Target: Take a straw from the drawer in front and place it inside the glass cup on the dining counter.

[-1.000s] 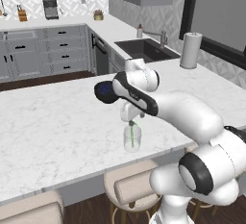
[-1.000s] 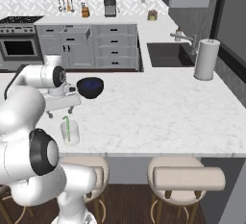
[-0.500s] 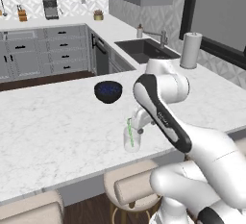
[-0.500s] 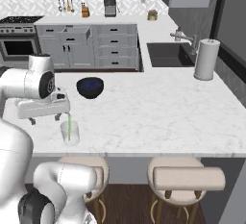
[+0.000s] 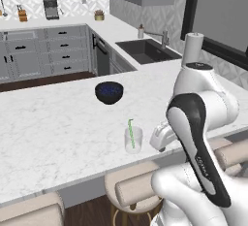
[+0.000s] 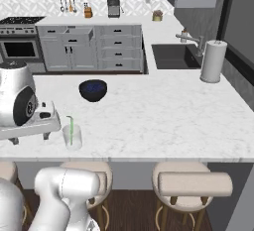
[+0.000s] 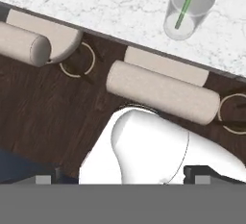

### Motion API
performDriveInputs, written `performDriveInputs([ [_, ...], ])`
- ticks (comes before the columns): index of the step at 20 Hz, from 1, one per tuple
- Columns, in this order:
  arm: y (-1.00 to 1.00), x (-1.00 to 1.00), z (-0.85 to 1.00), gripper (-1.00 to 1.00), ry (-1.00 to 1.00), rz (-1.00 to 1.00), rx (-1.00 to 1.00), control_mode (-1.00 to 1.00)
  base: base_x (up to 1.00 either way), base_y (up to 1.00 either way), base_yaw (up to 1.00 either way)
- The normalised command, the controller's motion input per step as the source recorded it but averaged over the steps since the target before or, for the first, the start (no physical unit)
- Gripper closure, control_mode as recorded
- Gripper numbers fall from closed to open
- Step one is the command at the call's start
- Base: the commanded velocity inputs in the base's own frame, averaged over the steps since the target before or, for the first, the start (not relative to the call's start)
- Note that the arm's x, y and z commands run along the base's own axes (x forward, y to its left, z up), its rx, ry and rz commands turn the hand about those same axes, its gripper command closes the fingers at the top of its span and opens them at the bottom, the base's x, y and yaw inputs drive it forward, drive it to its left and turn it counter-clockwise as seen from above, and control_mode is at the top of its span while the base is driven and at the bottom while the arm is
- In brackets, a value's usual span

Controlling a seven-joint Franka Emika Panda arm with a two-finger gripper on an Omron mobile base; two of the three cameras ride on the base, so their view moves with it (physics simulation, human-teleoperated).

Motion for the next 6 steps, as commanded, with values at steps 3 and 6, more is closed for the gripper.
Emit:
performDriveInputs([
  [3,-0.17,-0.89,0.45,-1.00,0.00,-0.08,-0.06,-1.00,0.00,0.00,0.00],
  [6,-0.04,-0.68,0.44,-1.00,0.00,-0.08,-0.10,-1.00,0.00,0.00,0.00],
])
